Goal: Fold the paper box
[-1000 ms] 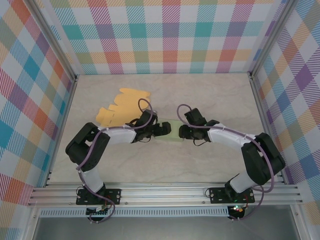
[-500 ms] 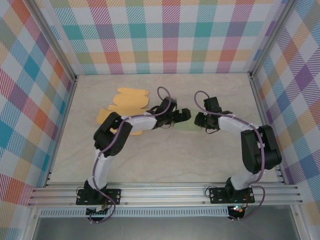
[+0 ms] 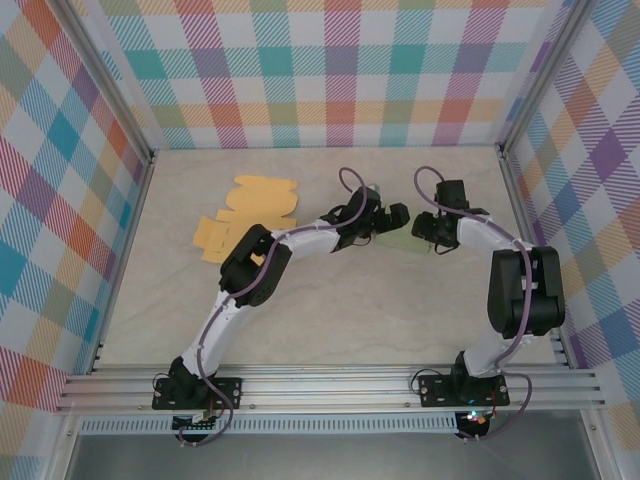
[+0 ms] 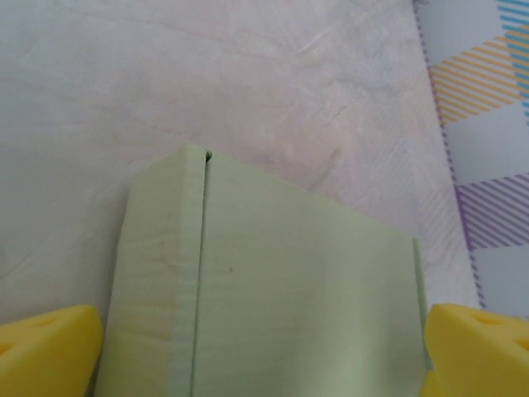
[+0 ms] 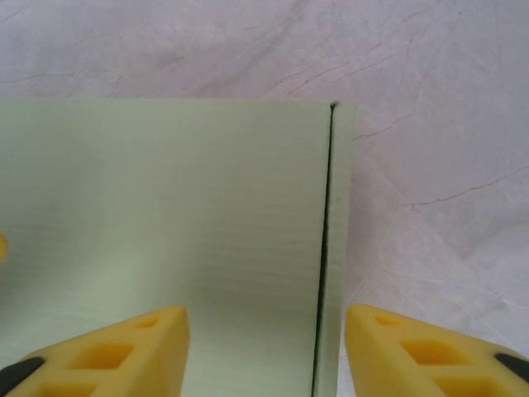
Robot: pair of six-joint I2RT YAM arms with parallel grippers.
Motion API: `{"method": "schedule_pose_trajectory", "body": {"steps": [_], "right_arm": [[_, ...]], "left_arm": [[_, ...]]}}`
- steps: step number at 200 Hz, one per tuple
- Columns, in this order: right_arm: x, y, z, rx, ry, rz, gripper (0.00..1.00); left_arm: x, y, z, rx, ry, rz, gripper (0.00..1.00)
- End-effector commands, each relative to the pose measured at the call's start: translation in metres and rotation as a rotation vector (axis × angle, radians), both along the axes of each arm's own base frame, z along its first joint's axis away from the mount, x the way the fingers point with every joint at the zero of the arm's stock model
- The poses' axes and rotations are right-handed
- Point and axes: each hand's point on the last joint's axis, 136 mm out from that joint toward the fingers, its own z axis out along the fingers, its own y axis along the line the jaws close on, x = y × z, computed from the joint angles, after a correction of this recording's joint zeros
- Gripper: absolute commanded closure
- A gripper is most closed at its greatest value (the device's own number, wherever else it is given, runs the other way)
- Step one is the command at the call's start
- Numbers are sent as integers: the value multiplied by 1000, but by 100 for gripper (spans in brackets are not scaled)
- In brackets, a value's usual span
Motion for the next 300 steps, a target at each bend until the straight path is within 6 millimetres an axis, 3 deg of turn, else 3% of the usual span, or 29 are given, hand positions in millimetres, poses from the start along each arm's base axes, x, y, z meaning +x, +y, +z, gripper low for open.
{"method": "schedule_pose_trajectory", "body": {"steps": [1, 48, 69, 92, 117, 138, 166, 194, 226, 262, 300], "right_arm": [[2, 9, 39, 26, -58, 42, 39], [-29, 22, 82, 97, -114, 70, 32], [-49, 52, 98, 155, -148, 145, 32], [-66, 91, 105, 199, -177, 216, 33], [-78, 148, 100, 281, -183, 299, 33], [-83, 201, 84, 323, -142, 377, 28], [-78, 260, 53, 329, -73, 426, 26], [-64, 305, 30, 349, -35, 457, 27], [-45, 345, 5, 338, 25, 479, 32], [-26, 358, -24, 300, 58, 448, 39], [-14, 370, -39, 302, 71, 442, 62]], "left_arm": [[-24, 14, 31, 41, -30, 1, 0], [-41, 77, 110, 148, -198, 74, 0], [-56, 120, 144, 210, -292, 132, 0], [-75, 187, 174, 289, -361, 276, 0], [-102, 267, 183, 366, -389, 453, 0], [-128, 329, 174, 371, -375, 602, 0], [-163, 388, 153, 269, -371, 743, 0], [-192, 425, 137, 179, -395, 855, 0], [-208, 434, 129, 136, -381, 866, 0], [-213, 438, 119, 211, -334, 849, 0], [-211, 435, 100, 258, -270, 845, 0]]}}
